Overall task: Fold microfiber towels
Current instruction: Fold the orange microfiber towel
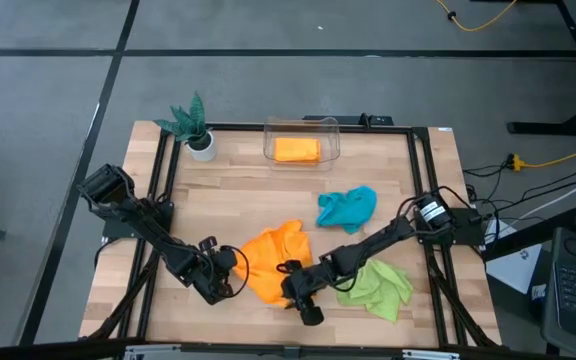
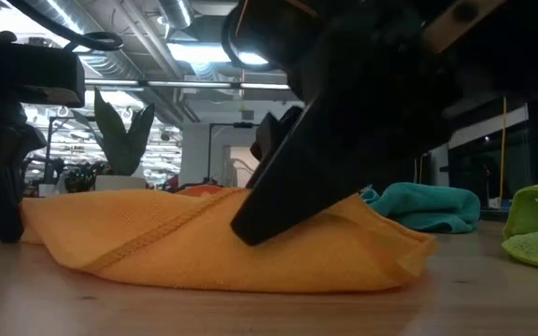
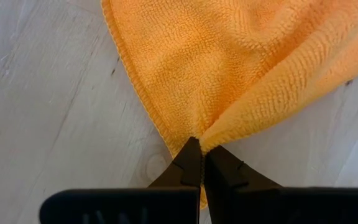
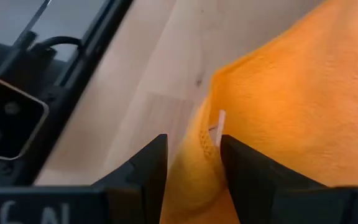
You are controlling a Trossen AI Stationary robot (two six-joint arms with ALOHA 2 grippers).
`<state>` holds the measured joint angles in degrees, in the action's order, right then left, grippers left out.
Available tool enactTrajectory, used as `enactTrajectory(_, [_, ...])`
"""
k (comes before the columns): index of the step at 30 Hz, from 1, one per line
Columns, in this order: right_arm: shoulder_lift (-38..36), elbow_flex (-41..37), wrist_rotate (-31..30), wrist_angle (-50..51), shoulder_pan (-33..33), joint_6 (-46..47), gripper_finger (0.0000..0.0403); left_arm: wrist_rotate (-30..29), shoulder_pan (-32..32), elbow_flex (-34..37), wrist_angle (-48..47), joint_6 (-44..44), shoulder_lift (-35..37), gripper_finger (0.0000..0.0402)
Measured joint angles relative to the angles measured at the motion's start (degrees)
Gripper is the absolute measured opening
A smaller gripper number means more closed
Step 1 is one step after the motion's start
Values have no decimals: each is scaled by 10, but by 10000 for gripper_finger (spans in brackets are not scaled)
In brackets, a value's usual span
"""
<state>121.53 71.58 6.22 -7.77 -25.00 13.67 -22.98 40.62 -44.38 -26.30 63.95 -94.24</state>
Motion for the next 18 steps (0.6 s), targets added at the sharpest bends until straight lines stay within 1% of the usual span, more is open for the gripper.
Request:
enactTrajectory(6, [-1,26,-3,63,0,13,151,0,0,0,0,0,0,0])
enactTrajectory(10, [-1,28,-45,85,-5,30,141,0,0,0,0,0,0,0])
enactTrajectory(14, [-1,28,-50,82,-12,30,103,0,0,0,0,0,0,0])
enactTrajectory(18, [-15,29,-50,88,-15,39,44,0,0,0,0,0,0,0])
